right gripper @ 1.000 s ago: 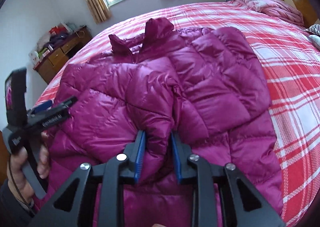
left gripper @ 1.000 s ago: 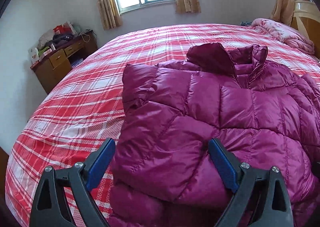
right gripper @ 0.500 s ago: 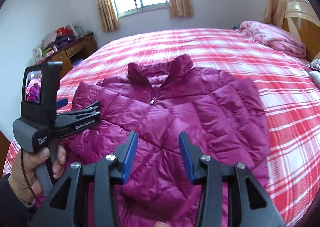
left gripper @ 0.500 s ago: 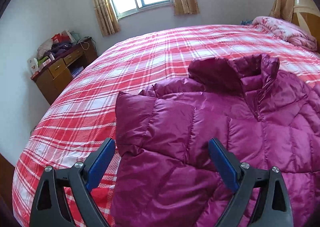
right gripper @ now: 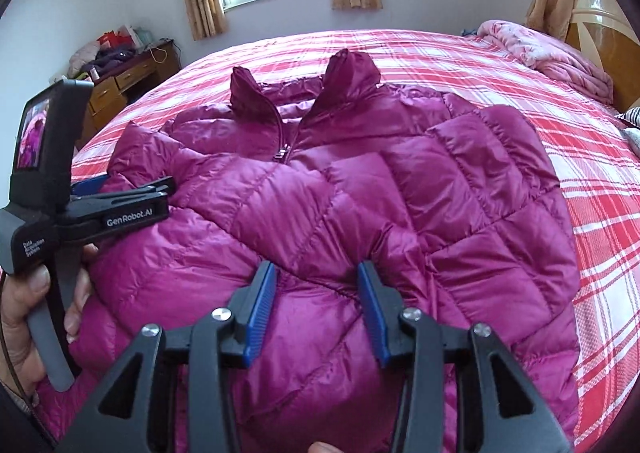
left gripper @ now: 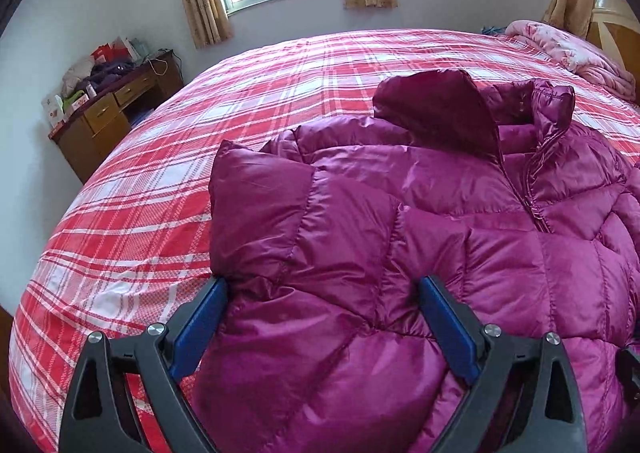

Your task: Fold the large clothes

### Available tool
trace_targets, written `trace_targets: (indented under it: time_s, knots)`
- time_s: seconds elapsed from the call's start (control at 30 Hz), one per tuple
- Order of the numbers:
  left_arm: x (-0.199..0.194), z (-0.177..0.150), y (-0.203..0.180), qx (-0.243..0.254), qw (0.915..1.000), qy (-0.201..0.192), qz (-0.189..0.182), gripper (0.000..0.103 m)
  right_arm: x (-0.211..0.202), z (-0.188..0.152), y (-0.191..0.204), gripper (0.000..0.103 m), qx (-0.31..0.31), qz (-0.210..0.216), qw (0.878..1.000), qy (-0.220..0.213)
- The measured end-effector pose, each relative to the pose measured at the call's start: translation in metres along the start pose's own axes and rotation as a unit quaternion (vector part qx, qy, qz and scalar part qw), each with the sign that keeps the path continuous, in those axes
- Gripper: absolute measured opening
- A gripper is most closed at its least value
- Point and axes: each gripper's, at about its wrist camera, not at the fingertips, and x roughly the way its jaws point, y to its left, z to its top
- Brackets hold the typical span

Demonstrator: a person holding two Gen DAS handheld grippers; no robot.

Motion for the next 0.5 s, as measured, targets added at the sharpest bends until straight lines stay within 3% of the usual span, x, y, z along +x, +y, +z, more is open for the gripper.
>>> trace_targets:
  time_s: [0.5]
  knots:
    - [0.021,-0.002,0.013,-0.043,0.9966,0.053,-0.045,0.102,0.007,-0.003,0.015,0.046,-0.032,-0.044,0.999,0.008]
